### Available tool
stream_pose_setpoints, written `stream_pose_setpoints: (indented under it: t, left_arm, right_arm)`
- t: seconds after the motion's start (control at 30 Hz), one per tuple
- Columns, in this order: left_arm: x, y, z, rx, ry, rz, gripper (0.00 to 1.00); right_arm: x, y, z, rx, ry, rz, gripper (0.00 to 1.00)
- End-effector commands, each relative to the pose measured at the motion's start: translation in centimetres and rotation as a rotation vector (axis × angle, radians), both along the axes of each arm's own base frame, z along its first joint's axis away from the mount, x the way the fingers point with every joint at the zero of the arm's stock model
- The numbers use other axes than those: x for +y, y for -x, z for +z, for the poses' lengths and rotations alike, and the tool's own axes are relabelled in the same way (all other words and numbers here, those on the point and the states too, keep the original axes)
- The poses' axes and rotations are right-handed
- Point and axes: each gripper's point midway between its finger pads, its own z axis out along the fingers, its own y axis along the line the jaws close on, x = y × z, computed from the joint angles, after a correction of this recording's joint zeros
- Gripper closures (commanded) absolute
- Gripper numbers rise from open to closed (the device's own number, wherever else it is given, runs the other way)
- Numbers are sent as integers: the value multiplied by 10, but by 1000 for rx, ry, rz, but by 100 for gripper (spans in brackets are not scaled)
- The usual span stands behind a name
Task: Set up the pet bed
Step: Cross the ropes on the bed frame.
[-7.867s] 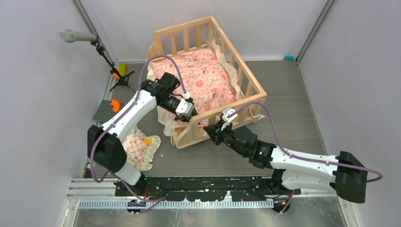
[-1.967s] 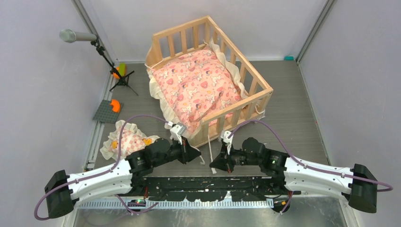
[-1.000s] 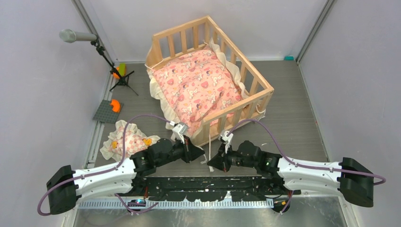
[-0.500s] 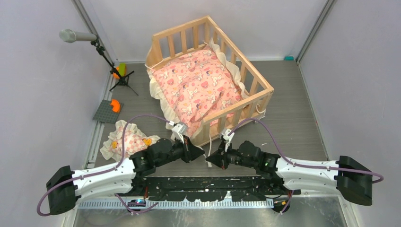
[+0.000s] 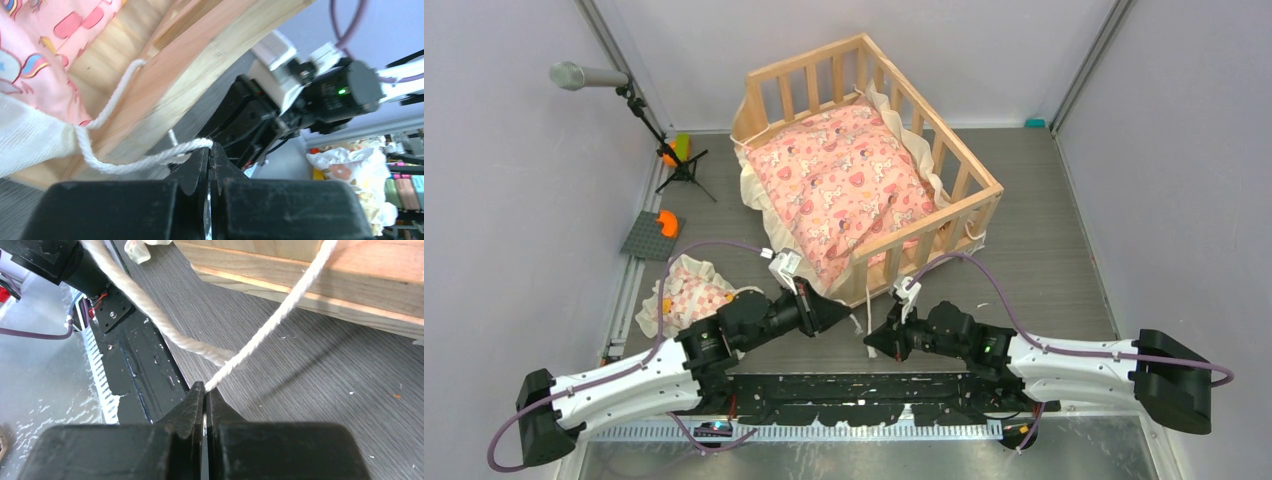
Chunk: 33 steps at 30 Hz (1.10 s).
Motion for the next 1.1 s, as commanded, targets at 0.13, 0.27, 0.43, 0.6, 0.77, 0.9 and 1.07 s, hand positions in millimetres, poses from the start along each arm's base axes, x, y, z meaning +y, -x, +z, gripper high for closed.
stream_pose_setpoints:
  t: [0.13,0.27,0.43,0.6,0.77,0.9,1.07]
  left_arm:
    - [-9,-4,84,-56,232,10,100]
    - [-15,-9,98,-72,260,19,100]
    - [-20,-12,117,-102,283,19,100]
    - [-26,-15,111,-95,276,17,100]
    - [-31,-15,77,-59,208,10,100]
    - [-31,-12,48,-37,153,-1,100]
    - [-39,-4,21,-18,82,-53,100]
  right_arm:
    - [7,-5,10,-19,-61,-19,97]
    - [11,-5,12,-20,-72,-16,97]
    - [12,-6,10,-17,-66,-14,97]
    - [12,-5,13,-16,-79,-9,98]
    - [11,-3,24,-22,-116,-7,98]
    - [10,0,36,-19,-160,-6,98]
    - [7,1,48,-24,-205,-8,98]
